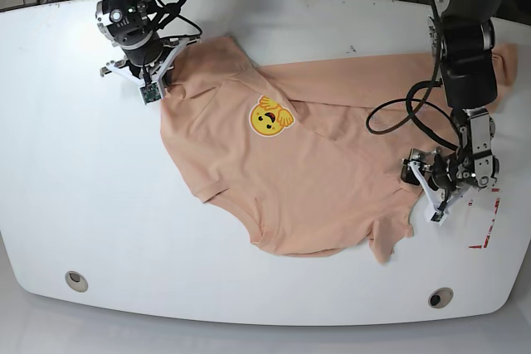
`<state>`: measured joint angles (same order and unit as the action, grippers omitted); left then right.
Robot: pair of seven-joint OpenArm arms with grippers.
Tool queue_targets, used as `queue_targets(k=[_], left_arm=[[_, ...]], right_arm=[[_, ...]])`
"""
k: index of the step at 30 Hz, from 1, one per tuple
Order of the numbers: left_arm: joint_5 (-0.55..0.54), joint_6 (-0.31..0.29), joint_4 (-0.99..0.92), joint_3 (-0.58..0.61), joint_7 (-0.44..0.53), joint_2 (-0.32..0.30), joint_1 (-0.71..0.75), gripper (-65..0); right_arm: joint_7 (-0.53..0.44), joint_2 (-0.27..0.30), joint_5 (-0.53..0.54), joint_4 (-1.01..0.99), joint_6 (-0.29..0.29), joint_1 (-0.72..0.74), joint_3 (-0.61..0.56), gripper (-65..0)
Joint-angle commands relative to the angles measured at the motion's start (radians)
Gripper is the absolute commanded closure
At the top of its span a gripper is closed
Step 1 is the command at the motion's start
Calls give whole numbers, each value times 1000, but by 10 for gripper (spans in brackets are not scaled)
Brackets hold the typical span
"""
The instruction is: Fold the T-shirt properly
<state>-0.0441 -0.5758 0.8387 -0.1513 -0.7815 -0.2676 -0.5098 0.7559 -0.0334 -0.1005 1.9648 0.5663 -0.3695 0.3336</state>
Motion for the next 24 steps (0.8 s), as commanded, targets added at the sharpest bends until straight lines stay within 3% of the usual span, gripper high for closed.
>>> queue_targets(k=[1, 5, 7, 10, 13, 24], left_arm=[[-6, 0, 12, -1, 10, -9, -31, -387], [-6, -2, 12, -1, 10, -9, -31, -383], [-6, -2, 12, -1, 10, -9, -31, -351], [-6, -2, 18, -1, 10, -9, -31, -197], [-6, -2, 20, -1, 10, -9, -31, -3], [-1, 0, 143, -1, 6, -12, 9, 0]], right_arm=[[-20, 5, 11, 15, -2, 14, 2, -2], [-20, 5, 11, 15, -2, 19, 2, -2], [-20, 5, 11, 15, -2, 19, 2, -2], [-20, 5, 11, 15, -2, 20, 2, -2], [-20, 5, 11, 15, -2, 20, 2, -2], [-20, 5, 11, 15, -2, 19, 2, -2]])
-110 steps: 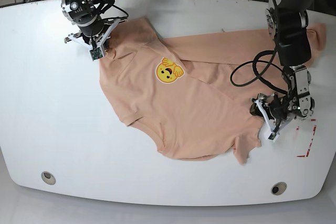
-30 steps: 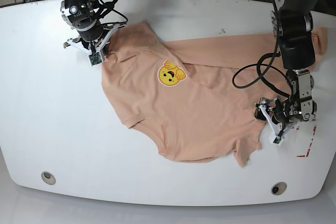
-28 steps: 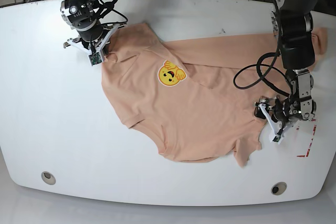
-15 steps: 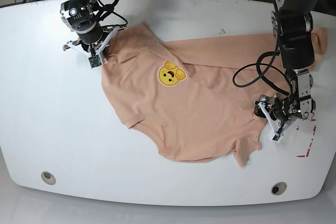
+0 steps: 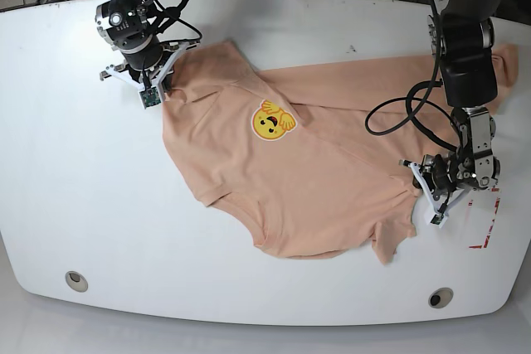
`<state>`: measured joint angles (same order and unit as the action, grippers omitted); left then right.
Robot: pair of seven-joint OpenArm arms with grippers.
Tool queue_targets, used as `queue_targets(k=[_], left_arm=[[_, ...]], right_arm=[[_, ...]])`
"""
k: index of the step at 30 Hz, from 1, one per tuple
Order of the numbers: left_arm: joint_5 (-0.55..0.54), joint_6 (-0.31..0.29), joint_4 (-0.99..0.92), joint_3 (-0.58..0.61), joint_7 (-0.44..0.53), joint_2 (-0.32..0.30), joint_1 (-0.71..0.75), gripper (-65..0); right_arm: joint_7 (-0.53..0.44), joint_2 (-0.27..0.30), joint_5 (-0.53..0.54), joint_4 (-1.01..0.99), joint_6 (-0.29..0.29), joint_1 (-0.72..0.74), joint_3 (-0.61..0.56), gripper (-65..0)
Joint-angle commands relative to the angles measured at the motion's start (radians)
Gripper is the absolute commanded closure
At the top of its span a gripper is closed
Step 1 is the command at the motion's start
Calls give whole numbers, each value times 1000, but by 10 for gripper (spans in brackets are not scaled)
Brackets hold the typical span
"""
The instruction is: Fold the T-shirt properly
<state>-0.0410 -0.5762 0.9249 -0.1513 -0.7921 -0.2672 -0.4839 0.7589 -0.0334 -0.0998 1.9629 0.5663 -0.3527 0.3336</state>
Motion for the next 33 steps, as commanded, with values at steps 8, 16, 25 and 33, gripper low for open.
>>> queue_targets(k=[8, 16, 25, 33], left_arm=[[-4, -6, 173, -1, -25, -17, 21, 0], [-3, -47, 254, -1, -43, -19, 63, 0], [-3, -54, 366, -1, -111, -53, 130, -22], [-4, -55, 483, -4, -111, -86, 221, -93]], right_arm=[[-23, 5, 10, 17, -2, 1, 2, -2], [-23, 3, 10, 17, -2, 1, 2, -2], [-23, 3, 10, 17, -2, 1, 2, -2], [-23, 3, 10, 17, -2, -1, 2, -2]])
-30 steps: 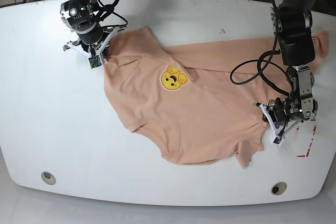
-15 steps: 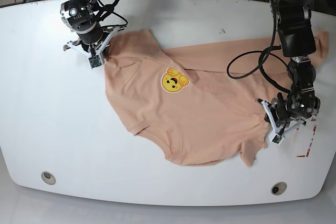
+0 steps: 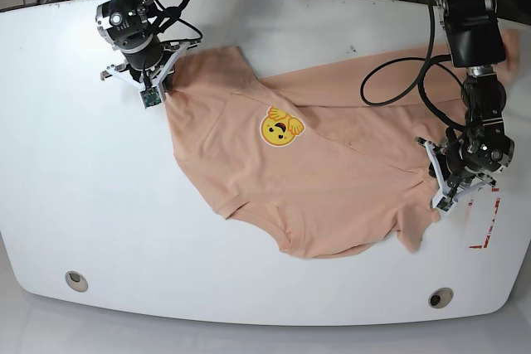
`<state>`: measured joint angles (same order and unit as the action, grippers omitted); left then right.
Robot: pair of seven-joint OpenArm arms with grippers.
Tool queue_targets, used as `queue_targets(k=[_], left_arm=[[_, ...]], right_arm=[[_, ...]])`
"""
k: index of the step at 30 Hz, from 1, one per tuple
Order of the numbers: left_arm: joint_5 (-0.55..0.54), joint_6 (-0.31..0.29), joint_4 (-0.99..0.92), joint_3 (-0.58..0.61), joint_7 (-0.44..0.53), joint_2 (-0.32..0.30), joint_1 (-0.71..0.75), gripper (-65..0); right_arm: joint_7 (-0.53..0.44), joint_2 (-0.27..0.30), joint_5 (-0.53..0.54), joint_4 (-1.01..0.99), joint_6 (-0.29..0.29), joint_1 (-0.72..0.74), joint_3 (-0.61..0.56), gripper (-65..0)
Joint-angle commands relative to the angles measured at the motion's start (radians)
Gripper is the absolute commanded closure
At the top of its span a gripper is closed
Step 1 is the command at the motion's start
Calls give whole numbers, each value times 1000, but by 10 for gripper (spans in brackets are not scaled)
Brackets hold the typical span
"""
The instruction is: Fold the T-shirt properly
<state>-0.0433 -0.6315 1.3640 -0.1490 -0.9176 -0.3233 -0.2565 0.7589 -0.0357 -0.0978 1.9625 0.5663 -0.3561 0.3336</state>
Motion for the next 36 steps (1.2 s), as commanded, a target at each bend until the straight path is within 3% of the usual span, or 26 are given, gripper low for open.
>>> queue_targets(k=[1, 6, 12, 15, 19, 24, 26, 36], left_arm=[[-4, 0, 55, -7, 15, -30, 3, -81], [-2, -1, 110, -7, 15, -33, 35, -17], [-2, -52, 136, -7, 13, -35, 59, -11], [0, -38, 130, -10, 13, -35, 59, -21], [0, 6, 107, -10, 13, -35, 50, -99], [-2, 60, 35, -10, 18, -29, -7, -294], [-2, 77, 4, -10, 18, -27, -33, -342], [-7, 85, -162, -8, 19, 0, -132, -351]], right_arm=[[-23, 6, 8, 18, -2, 2, 2, -2], [-23, 6, 8, 19, -2, 2, 2, -2], [-23, 6, 8, 19, -2, 2, 2, -2], [-23, 6, 8, 19, -2, 2, 2, -2], [-23, 6, 8, 19, -2, 2, 2, -2], [-23, 6, 8, 19, -2, 4, 2, -2], [-23, 6, 10, 19, -2, 4, 2, -2], [-23, 6, 10, 19, -2, 6, 2, -2]])
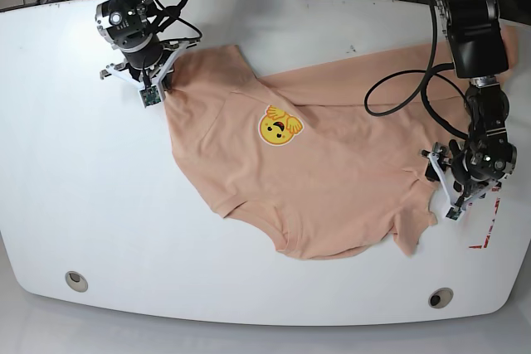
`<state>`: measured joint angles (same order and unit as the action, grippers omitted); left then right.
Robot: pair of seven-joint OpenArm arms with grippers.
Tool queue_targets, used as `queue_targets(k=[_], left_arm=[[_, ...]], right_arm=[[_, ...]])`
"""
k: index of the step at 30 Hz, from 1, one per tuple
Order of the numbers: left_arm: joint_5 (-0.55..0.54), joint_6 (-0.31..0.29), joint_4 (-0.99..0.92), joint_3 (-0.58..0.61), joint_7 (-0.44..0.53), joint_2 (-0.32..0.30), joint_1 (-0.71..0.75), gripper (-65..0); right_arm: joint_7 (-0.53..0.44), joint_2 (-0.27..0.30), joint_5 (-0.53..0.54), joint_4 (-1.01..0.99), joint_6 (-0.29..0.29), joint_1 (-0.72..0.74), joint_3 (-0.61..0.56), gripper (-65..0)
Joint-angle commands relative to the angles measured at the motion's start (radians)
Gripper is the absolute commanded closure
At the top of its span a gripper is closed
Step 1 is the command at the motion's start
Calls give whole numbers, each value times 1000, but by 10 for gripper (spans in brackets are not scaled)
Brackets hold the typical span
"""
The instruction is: Fold the T-shirt properly
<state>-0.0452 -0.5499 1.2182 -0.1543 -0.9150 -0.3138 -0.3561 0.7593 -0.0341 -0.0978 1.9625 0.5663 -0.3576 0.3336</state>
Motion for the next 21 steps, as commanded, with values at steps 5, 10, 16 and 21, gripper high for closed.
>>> queue_targets(k=[5, 10, 16, 21], left_arm=[[-5, 3, -90, 0, 44, -8, -64, -319], [0, 3, -153, 2, 92, -8, -65, -282], [0, 3, -177, 2, 93, -8, -64, -281], [0, 3, -177, 2, 95, -8, -59, -214]], right_arm=[[-24, 4, 10, 19, -2, 7, 2, -2], [-24, 4, 10, 19, -2, 7, 2, -2], [-24, 4, 10, 19, -2, 9, 2, -2], [-24, 4, 10, 19, -2, 10, 2, -2]])
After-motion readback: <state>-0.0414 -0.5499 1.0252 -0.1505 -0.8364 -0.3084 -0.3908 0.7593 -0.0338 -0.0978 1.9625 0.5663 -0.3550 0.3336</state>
